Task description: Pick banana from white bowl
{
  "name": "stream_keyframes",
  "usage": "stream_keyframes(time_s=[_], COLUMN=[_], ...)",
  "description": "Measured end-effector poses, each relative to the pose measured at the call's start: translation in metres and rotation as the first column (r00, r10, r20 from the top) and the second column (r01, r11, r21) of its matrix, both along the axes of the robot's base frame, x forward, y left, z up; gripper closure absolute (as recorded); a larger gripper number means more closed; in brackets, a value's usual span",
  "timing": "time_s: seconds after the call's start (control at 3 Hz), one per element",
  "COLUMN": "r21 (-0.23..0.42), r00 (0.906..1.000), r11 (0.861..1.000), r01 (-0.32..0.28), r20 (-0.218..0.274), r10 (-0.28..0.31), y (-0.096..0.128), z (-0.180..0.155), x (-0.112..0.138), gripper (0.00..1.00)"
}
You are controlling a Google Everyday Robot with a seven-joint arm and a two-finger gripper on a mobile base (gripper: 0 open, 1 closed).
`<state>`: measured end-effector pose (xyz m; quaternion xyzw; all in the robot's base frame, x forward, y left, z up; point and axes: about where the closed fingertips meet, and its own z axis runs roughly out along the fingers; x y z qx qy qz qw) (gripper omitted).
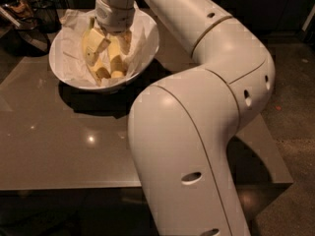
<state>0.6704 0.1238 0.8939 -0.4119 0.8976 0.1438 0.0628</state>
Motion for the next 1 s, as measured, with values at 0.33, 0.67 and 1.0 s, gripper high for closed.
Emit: stream_keyframes(time_s=[0.33,0.67,1.0], r21=[0.012,0.017,0.018], r00=[0.9998,0.9995,0.9993], r11=[1.000,1.000,0.999], r01=[0.017,0.025,0.029], r20=[-0.014,-0.020,-0.022], r10=[-0.016,-0.024,-0.028], y=[-0.0070,-0.0108,-0.0134], z=[-0.0035,-0.0040,-0.0039], x=[0.0011,0.0014,0.0022], gripper=[0.42,0.45,0.45])
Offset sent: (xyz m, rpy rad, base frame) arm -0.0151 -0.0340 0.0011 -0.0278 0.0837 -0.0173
